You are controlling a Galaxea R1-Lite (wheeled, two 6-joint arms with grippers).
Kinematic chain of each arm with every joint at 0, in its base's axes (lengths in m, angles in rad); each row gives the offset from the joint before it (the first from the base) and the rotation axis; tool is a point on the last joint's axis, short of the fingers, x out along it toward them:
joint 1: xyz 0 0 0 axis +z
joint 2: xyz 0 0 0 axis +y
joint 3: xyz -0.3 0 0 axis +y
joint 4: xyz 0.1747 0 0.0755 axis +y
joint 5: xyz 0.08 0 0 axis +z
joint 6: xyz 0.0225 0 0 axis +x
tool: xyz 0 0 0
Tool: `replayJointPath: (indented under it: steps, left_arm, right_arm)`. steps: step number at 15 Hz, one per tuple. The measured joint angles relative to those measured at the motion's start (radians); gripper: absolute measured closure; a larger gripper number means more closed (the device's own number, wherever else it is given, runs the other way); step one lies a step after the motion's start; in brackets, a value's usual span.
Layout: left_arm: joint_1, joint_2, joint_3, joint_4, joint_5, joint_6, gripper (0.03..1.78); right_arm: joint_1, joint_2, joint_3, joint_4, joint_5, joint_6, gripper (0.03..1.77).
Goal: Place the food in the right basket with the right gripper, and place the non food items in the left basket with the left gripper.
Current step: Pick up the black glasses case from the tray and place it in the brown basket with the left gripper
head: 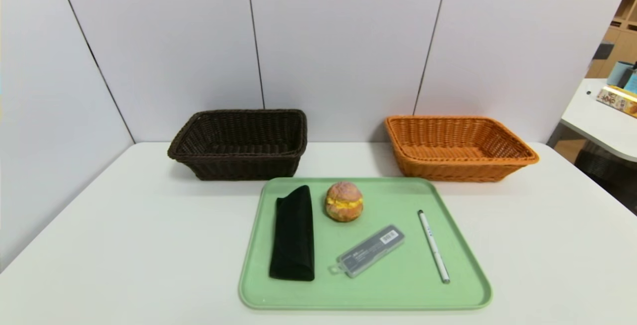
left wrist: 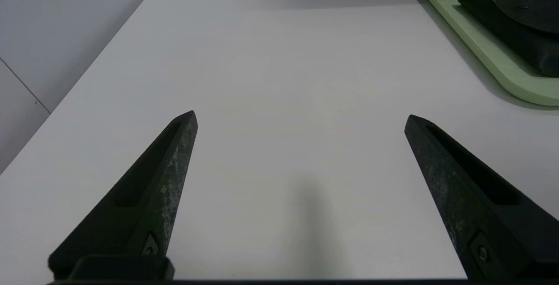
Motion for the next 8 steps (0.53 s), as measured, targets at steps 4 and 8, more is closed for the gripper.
replayJointPath:
  steps: [4, 8]
  left_arm:
    - [0.000, 0.000, 0.000, 0.000, 0.000, 0.002, 0.12]
    - [0.000, 0.000, 0.000, 0.000, 0.000, 0.000, 0.12]
  right_arm:
    - [0.000, 0.000, 0.000, 0.000, 0.001, -0.003, 0.10]
    - [0.000, 0.000, 0.000, 0.000, 0.001, -0.005, 0.10]
